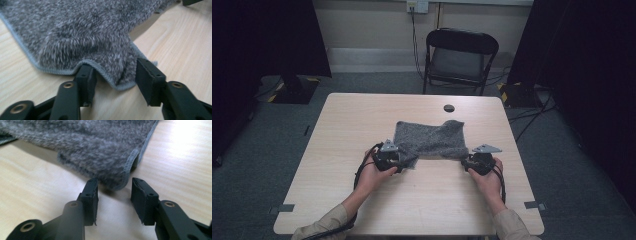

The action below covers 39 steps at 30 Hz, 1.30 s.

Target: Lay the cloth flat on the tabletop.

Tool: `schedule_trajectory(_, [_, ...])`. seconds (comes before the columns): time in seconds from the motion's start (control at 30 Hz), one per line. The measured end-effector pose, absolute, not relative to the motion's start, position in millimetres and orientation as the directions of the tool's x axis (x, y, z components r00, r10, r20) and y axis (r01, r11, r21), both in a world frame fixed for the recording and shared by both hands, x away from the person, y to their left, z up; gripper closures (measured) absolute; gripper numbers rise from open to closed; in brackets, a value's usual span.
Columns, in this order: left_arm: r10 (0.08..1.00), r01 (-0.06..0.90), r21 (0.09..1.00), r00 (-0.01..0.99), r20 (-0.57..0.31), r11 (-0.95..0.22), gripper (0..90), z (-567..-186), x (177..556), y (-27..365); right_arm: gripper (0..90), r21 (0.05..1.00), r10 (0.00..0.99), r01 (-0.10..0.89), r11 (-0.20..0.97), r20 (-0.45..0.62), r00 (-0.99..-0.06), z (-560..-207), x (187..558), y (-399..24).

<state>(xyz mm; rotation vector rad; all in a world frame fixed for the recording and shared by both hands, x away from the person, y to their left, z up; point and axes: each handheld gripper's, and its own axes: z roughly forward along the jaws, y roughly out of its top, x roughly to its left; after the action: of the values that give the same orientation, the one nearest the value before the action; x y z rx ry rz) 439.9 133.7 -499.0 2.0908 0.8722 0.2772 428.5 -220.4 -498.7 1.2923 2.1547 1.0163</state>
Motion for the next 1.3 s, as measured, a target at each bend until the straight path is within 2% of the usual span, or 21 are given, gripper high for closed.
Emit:
schedule_trajectory(0.07, [0.67, 0.492, 0.767, 0.734, -0.111, -0.413, 60.4, -498, 442, 134, 60.4, 0.768, 0.877, 0.566, 0.3, 0.011, -0.48, -499, 433, -221])
schedule_trajectory(0.23, [0.665, 0.552, 0.741, 0.721, -0.193, -0.382, 77.5, -497, 445, 140, 77.3, 0.77, 0.86, 0.557, 0.312, 0.021, -0.51, -499, 435, -220])
schedule_trajectory(0.37, [0.655, 0.58, 0.726, 0.717, -0.239, -0.369, 86.0, -493, 443, 152, 87.7, 0.763, 0.844, 0.567, 0.309, 0.054, -0.533, -493, 433, -222])
schedule_trajectory(0.6, [0.635, 0.582, 0.734, 0.724, -0.269, -0.352, 87.6, -468, 433, 182, 89.4, 0.759, 0.804, 0.574, 0.307, 0.116, -0.584, -453, 420, -233])
schedule_trajectory(0.77, [0.618, 0.577, 0.748, 0.729, -0.293, -0.326, 87.4, -447, 423, 200, 89.4, 0.718, 0.779, 0.636, 0.283, 0.215, -0.589, -426, 408, -246])
schedule_trajectory(0.87, [0.6, 0.566, 0.745, 0.748, -0.284, -0.352, 87.4, -440, 416, 199, 89.5, 0.692, 0.768, 0.673, 0.26, 0.275, -0.578, -416, 400, -250])
schedule_trajectory(0.97, [0.599, 0.585, 0.717, 0.746, -0.291, -0.38, 86.0, -444, 413, 195, 88.9, 0.673, 0.782, 0.691, 0.262, 0.272, -0.561, -419, 398, -250])
schedule_trajectory(1.03, [0.606, 0.592, 0.697, 0.745, -0.28, -0.406, 82.7, -452, 410, 192, 83.5, 0.653, 0.789, 0.712, 0.259, 0.282, -0.546, -428, 399, -250])
schedule_trajectory(1.07, [0.619, 0.599, 0.685, 0.738, -0.271, -0.415, 78.1, -460, 409, 191, 79.1, 0.649, 0.796, 0.713, 0.264, 0.271, -0.541, -433, 398, -249])
schedule_trajectory(1.1, [0.619, 0.599, 0.685, 0.738, -0.271, -0.415, 66.2, -460, 409, 191, 79.1, 0.649, 0.796, 0.713, 0.264, 0.271, -0.541, -433, 398, -249])
schedule_trajectory(1.13, [0.639, 0.602, 0.687, 0.725, -0.256, -0.408, 66.2, -464, 409, 191, 74.7, 0.652, 0.801, 0.704, 0.281, 0.245, -0.546, -440, 395, -247])
schedule_trajectory(1.17, [0.648, 0.601, 0.69, 0.72, -0.249, -0.404, 57.8, -465, 409, 192, 71.2, 0.663, 0.806, 0.694, 0.281, 0.229, -0.545, -442, 393, -246])
schedule_trajectory(1.3, [0.671, 0.568, 0.734, 0.711, -0.211, -0.371, 48.7, -468, 413, 189, 70.1, 0.691, 0.822, 0.66, 0.295, 0.169, -0.544, -447, 393, -242])
